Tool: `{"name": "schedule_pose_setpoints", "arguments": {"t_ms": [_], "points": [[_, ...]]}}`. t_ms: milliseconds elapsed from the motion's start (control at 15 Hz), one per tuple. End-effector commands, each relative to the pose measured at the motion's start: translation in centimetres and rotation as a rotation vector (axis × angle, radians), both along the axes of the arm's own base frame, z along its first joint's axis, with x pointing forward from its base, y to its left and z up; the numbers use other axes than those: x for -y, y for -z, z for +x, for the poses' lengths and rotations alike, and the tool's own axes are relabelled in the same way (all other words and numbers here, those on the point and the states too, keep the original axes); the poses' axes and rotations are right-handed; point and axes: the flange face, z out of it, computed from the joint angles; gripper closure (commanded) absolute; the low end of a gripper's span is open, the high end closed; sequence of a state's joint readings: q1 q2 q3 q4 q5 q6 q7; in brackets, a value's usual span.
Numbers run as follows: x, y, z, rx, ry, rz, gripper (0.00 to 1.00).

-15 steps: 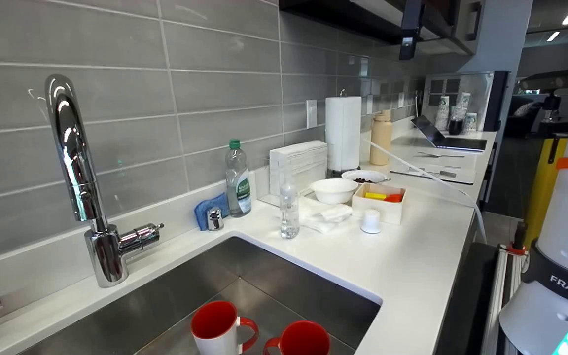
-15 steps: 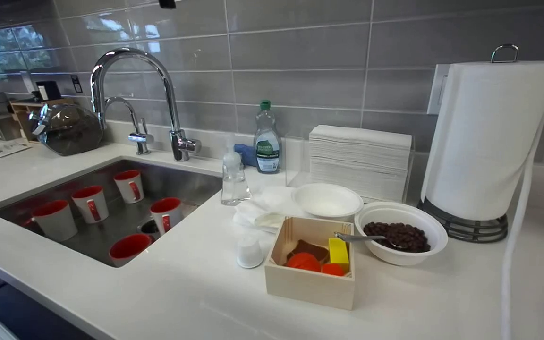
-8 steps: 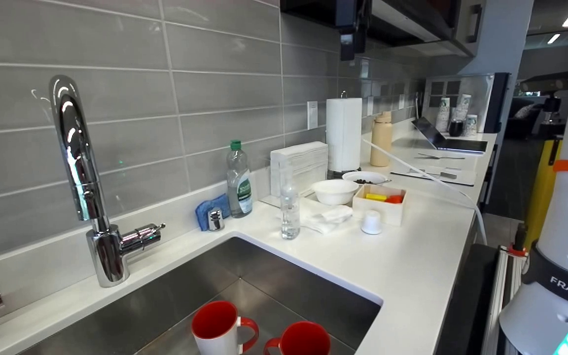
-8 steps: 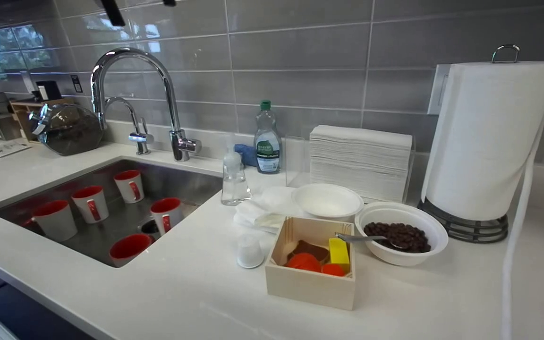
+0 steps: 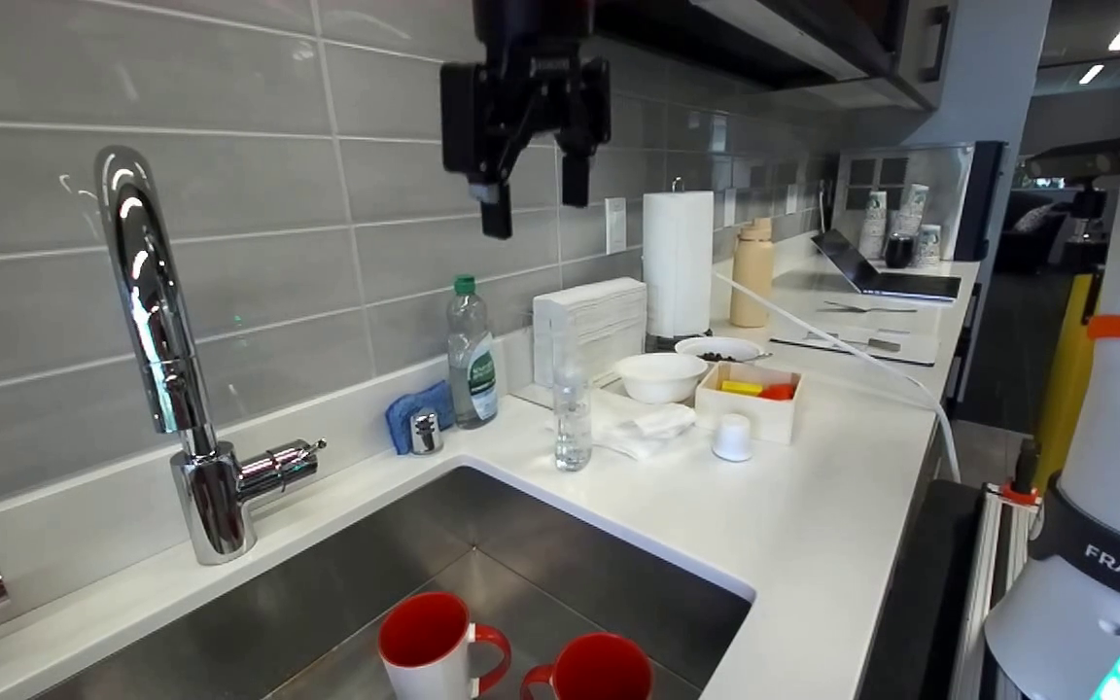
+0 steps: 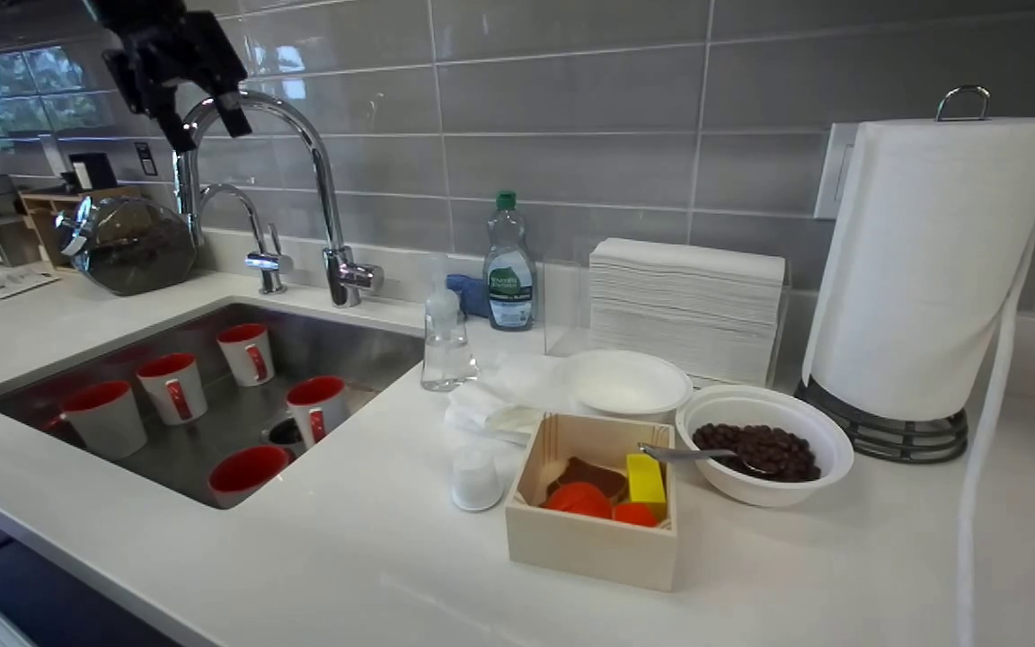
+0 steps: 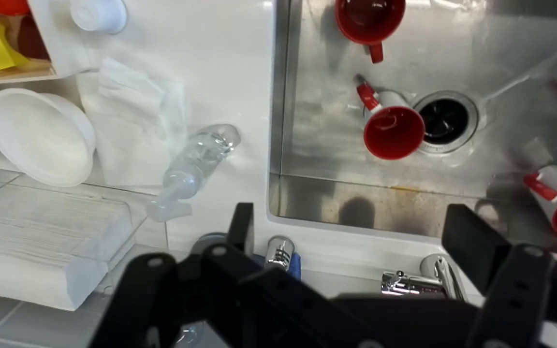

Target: Open then close the tap

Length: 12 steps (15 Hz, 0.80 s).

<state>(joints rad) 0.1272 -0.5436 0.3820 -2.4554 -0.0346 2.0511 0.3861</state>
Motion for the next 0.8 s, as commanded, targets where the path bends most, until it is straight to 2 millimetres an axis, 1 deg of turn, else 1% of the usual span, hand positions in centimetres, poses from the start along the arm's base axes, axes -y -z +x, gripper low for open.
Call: {"name": "schedule_pose_setpoints", "arguments": {"t_ms": [0, 133, 267, 467, 667, 733], "points": [[-1.8, 4.0, 2.1, 0.099, 0.126, 0.047, 0.00], [-2.3, 6.7, 3.1, 0.104, 0.166, 0.066, 0.00], [-2.1, 9.2, 4.1, 0.085, 0.185, 0.098, 0.00], [-2.5, 12.9, 5.7, 0.063, 0.179, 0.145, 0.00], [-3.2, 15.5, 7.7, 0.070, 0.140, 0.161, 0.00], [-3.3, 16.1, 8.4, 0.082, 0.126, 0.155, 0.00]]}}
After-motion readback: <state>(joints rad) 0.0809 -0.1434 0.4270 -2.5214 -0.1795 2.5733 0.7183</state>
